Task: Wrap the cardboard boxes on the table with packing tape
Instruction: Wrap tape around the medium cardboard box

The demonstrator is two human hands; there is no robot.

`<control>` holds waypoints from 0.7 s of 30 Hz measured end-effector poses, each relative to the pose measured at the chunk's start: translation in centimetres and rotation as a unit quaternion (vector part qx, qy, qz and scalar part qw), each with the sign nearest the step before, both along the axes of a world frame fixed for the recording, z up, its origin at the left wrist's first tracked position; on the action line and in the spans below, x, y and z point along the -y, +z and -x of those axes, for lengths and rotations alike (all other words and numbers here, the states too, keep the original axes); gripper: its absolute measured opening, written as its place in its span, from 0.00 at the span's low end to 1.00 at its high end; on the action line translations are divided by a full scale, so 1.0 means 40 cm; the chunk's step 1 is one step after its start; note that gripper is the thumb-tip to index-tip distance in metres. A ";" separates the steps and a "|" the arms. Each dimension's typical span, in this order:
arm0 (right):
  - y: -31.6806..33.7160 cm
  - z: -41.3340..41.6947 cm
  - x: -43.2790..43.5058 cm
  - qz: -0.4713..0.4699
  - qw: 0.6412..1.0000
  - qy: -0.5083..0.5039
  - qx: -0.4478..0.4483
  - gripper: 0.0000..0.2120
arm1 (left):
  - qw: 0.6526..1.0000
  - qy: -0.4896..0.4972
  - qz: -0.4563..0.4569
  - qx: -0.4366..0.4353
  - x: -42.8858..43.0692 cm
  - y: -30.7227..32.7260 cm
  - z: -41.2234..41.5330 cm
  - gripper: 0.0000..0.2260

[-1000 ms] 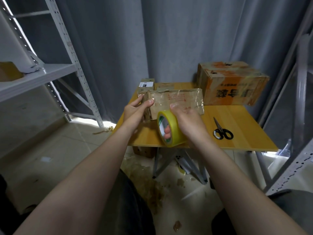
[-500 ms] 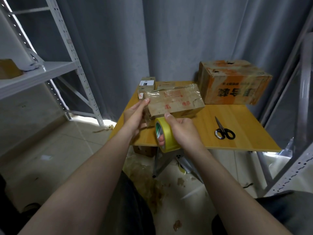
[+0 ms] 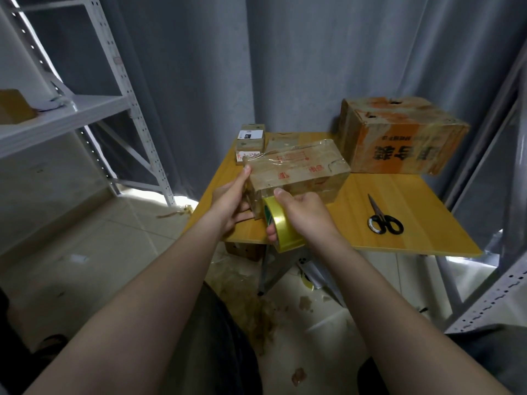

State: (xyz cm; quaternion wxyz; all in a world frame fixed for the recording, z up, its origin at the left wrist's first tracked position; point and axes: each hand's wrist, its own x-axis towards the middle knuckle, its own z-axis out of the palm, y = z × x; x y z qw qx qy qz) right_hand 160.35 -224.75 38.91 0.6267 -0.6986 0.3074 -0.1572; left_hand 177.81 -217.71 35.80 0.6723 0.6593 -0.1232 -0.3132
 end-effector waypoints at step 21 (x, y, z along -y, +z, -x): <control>-0.023 -0.070 0.023 -0.005 0.998 0.003 0.065 0.23 | 0.947 -0.114 -0.046 0.297 -0.008 0.038 -0.080 0.44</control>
